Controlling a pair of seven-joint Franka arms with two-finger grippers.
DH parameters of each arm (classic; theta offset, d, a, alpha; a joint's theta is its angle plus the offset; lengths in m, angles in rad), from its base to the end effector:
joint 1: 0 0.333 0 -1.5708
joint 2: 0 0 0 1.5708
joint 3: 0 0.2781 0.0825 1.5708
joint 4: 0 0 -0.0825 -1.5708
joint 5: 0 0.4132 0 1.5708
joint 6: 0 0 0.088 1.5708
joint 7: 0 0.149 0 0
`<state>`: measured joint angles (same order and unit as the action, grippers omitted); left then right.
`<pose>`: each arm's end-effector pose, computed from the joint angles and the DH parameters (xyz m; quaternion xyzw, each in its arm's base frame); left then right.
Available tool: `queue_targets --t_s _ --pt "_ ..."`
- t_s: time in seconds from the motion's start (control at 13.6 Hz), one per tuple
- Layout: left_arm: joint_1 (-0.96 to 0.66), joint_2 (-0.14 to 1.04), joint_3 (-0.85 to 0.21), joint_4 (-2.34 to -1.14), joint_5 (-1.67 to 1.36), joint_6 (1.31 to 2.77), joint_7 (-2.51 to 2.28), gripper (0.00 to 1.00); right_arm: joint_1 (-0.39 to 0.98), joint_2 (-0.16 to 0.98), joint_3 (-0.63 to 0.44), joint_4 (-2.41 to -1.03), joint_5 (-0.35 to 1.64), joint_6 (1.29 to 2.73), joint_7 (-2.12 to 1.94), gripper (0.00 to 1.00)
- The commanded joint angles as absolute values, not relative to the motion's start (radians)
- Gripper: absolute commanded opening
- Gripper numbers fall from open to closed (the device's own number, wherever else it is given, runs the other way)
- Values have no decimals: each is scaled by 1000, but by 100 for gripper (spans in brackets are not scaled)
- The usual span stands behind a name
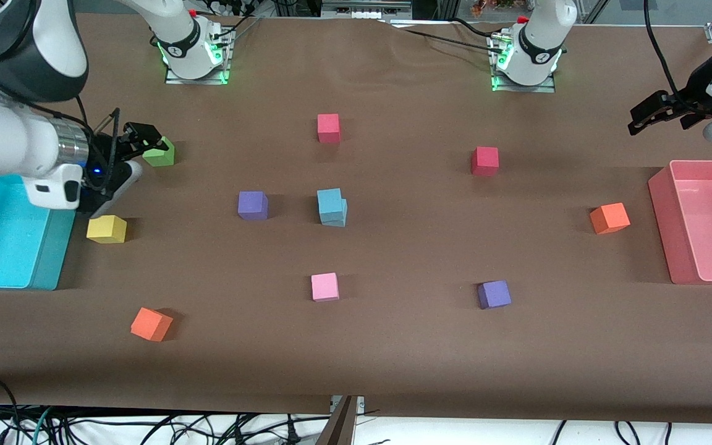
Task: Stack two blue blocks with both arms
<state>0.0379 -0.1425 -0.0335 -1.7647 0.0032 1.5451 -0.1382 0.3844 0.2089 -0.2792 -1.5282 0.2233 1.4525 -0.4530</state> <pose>0.5353 0.0021 0.5258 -0.9967 -0.0714 0.0382 0.0065 0.5937 0.1076 0.4396 -0.9498 -0.2687 0.1208 0.1053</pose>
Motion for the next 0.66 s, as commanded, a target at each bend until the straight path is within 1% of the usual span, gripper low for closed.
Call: queue_targets --t_s 0.0,0.07,0.22,0.29,0.44,0.52,0.59 --pt "40 -161 -40 -1784 15 1542 -110 100 243 94 -109 -1626 118 1569 -205 100" --pt "40 -161 -40 -1786 14 1542 -110 100 207 65 -103 -1667 100 1616 -157 100" --pt "40 -161 -40 -1784 5 1542 -110 100 132 29 -98 -1722 89 1646 -150 100" --pt "40 -161 -40 -1786 -1 1542 -110 100 109 19 -91 -1739 66 1647 -150 100" --pt "40 -161 -40 -1787 -2 1542 -112 100 17 8 -28 -1741 38 1647 -159 100" --pt "40 -161 -40 -1787 -2 1542 -112 100 -10 -18 -19 -1756 37 1652 -143 100" --pt "40 -161 -40 -1789 -2 1542 -112 100 -27 -34 -18 -1772 35 1699 -153 100"
